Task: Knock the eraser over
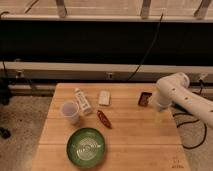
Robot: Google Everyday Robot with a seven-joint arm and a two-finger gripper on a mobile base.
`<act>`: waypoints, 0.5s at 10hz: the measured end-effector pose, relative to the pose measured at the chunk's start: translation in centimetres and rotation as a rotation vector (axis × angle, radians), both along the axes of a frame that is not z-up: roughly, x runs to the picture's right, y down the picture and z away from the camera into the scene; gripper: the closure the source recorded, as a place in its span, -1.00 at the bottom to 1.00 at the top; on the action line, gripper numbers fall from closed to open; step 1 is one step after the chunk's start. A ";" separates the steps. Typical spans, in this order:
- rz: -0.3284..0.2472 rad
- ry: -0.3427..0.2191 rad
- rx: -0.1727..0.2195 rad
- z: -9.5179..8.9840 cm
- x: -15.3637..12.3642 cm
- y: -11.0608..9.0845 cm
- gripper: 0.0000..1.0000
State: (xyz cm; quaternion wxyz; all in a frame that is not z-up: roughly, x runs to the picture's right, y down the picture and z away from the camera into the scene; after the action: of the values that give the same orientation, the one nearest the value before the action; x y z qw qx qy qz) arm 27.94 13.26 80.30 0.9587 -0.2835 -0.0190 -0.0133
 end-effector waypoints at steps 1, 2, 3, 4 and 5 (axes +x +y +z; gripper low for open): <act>0.001 -0.002 -0.001 0.5 0.0 -0.2 -0.60; 0.003 -0.003 -0.003 1.1 0.2 -0.5 -0.60; 0.006 -0.006 -0.001 1.5 0.2 -0.9 -0.60; 0.007 -0.011 0.003 2.0 0.2 -1.5 -0.60; 0.006 -0.015 0.005 2.2 0.2 -1.9 -0.60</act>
State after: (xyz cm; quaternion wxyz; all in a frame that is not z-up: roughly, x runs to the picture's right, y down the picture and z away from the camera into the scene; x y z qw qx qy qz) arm 28.14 11.32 82.46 0.9593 -0.2808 -0.0268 -0.0125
